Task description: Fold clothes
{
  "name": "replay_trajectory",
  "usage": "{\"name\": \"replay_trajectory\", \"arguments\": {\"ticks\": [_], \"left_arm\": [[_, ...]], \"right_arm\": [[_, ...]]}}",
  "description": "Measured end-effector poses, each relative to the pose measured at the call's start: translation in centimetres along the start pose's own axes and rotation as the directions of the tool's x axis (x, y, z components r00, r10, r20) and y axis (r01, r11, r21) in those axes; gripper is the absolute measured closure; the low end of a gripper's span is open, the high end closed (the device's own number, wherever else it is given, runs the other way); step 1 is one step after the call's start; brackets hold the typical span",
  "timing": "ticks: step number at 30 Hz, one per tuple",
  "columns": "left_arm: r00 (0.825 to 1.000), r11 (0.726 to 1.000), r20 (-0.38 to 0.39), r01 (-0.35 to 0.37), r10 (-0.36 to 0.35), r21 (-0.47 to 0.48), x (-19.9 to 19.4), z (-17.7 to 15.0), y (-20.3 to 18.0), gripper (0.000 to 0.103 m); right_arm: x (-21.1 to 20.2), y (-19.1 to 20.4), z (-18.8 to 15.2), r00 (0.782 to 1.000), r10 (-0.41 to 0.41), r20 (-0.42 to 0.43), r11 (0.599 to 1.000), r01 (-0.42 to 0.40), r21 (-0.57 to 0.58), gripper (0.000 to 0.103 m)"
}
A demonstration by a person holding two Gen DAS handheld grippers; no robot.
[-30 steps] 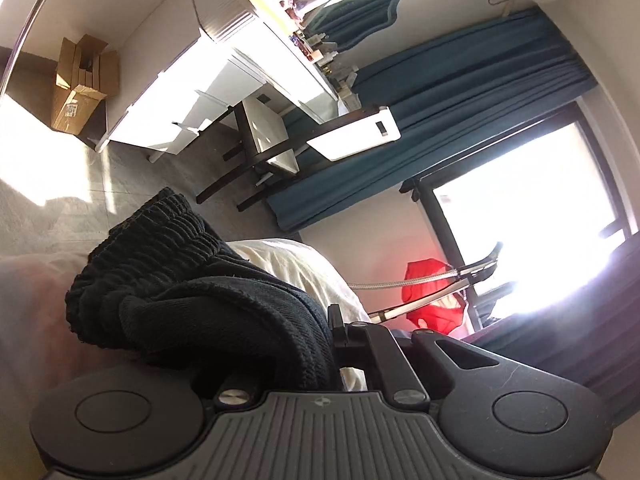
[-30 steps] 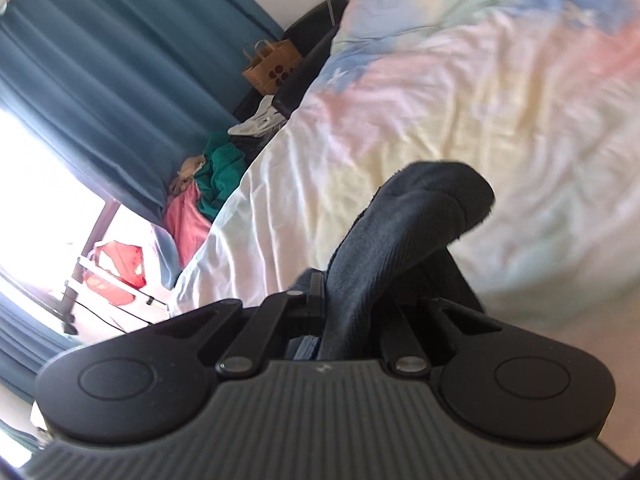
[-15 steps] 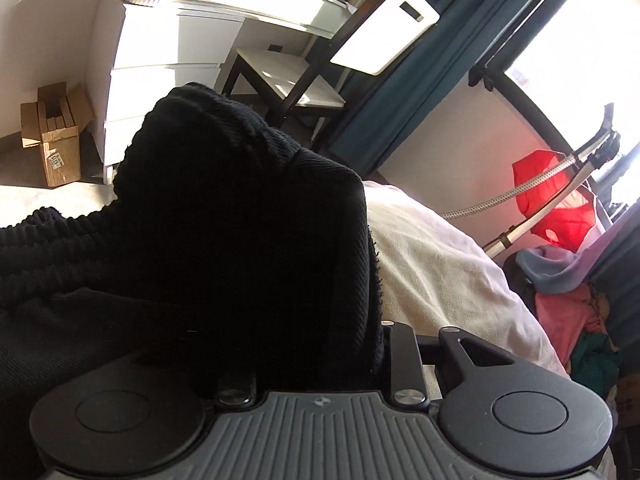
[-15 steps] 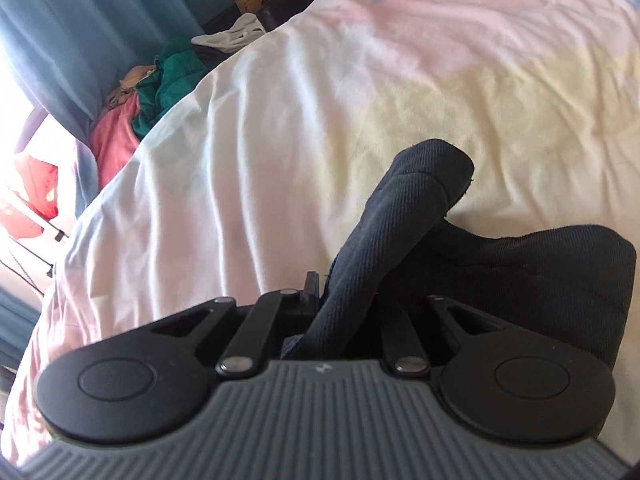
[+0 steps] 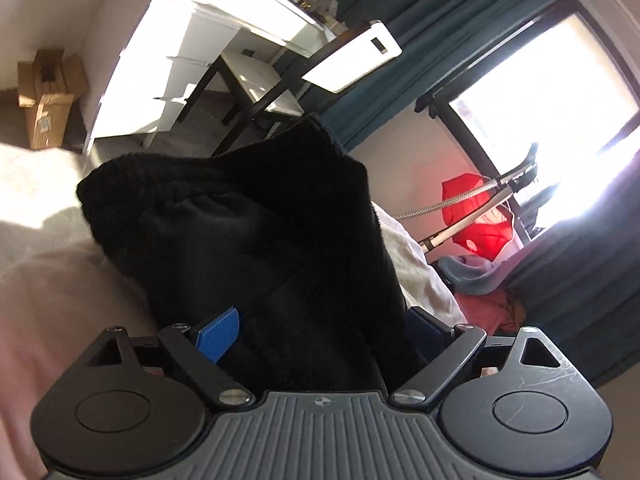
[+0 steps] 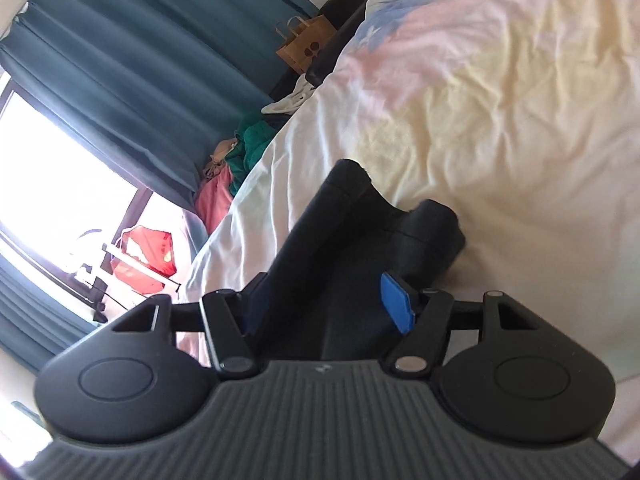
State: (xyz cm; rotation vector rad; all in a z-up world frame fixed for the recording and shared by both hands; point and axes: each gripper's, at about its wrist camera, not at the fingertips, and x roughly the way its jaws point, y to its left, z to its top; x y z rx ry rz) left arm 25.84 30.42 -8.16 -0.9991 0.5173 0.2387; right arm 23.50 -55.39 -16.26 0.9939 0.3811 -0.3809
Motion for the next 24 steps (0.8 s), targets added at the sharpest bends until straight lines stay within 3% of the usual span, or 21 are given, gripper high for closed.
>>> {"name": "replay_trajectory", "arguments": {"ticks": [2, 5, 10, 13, 15, 16, 18, 20, 24], "left_arm": [[1.0, 0.994, -0.022, 0.01, -0.013, -0.107, -0.9, -0.9, 2.9, 0.009], [0.999, 0.98, -0.016, 0.027, -0.031, -0.198, -0.6, -1.9, 6.4, 0.011], [0.997, 0.99, 0.036, 0.065, -0.061, -0.123, 1.6, -1.1, 5.9, 0.01], [0.996, 0.995, 0.09, -0.001, 0.01, -0.098, 3.3, -0.8, 5.2, 0.016], [0.99, 0.993, 0.129, -0.046, 0.06, -0.108, 4.7, -0.2, 4.3, 0.037], [0.988, 0.991, 0.134, -0.059, 0.075, -0.124, 5.1, 0.1, 4.0, 0.04], [0.986, 0.986, 0.14, -0.072, 0.094, -0.152, 5.6, 0.8, 3.2, 0.064], [0.984, 0.987, 0.137, -0.094, 0.112, -0.134, 5.1, 1.7, 1.9, 0.08], [0.985, 0.989, 0.114, -0.117, 0.127, -0.088, 2.7, 4.0, -1.4, 0.088]], "right_arm": [[-1.2, -0.9, -0.2, 0.999, 0.03, -0.018, 0.999, -0.03, 0.026, 0.039], [-0.6, -1.9, -0.4, 0.991, 0.054, -0.12, 0.995, -0.044, 0.084, 0.039], [2.3, -3.2, -2.0, 0.968, 0.116, -0.222, 0.977, -0.072, 0.2, 0.039], [4.3, -2.1, -2.2, 0.979, 0.109, -0.174, 0.991, -0.093, 0.097, 0.04], [5.8, -1.2, -2.2, 0.985, 0.103, -0.138, 0.994, -0.098, 0.043, 0.04], [6.6, -0.9, -2.2, 0.988, 0.096, -0.121, 0.995, -0.094, 0.024, 0.041], [7.5, 0.1, -2.1, 0.994, 0.05, -0.093, 0.999, -0.051, -0.002, 0.051], [7.5, 1.4, -1.6, 0.998, 0.016, -0.065, 0.999, -0.018, -0.027, 0.076], [6.2, 3.8, -0.4, 1.0, 0.006, -0.027, 0.999, -0.007, -0.041, 0.083]]}}
